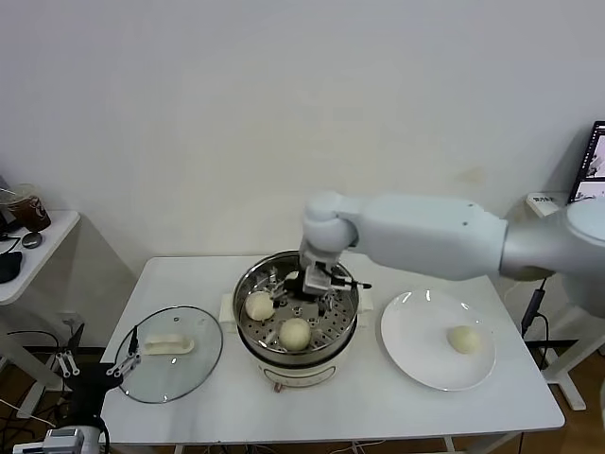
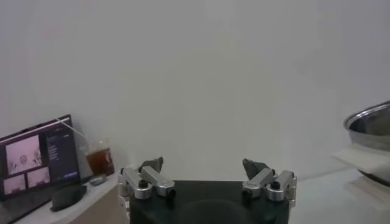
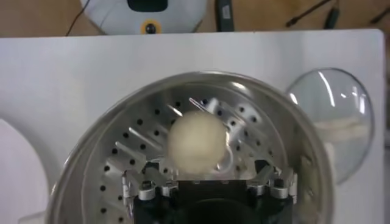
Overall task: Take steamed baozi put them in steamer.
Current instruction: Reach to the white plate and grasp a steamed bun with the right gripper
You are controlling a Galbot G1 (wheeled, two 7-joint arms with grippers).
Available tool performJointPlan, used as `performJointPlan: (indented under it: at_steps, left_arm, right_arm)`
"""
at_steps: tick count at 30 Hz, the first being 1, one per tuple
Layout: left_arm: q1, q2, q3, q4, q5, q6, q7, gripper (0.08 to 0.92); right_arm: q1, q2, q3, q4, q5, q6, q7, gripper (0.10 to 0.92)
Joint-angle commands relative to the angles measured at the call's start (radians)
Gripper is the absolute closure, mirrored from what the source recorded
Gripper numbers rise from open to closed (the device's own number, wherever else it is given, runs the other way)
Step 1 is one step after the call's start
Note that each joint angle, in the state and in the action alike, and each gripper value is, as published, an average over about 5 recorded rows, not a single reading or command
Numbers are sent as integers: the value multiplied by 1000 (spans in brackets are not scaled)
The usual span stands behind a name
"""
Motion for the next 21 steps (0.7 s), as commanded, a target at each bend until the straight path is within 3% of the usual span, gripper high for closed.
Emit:
performJointPlan:
  at_steps: [1,5,10,21]
  left_arm:
    - [-5,7,10,-1,-3,1,2,177]
    - [-14,11,28,2,1,3,3,177]
    - [-23,15,51,4,5,7,7,177]
    - [-17,15,61,3,21,15,10,177]
  right_arm:
    - [99,-279,36,52,108,-411,-35,203]
    - [67,-422,55,82,97,-594,-65,203]
    - [-34,-581,107,95,53,-716,-92,203]
    - [-574,-723,514,-29,-153,-675,-123,203]
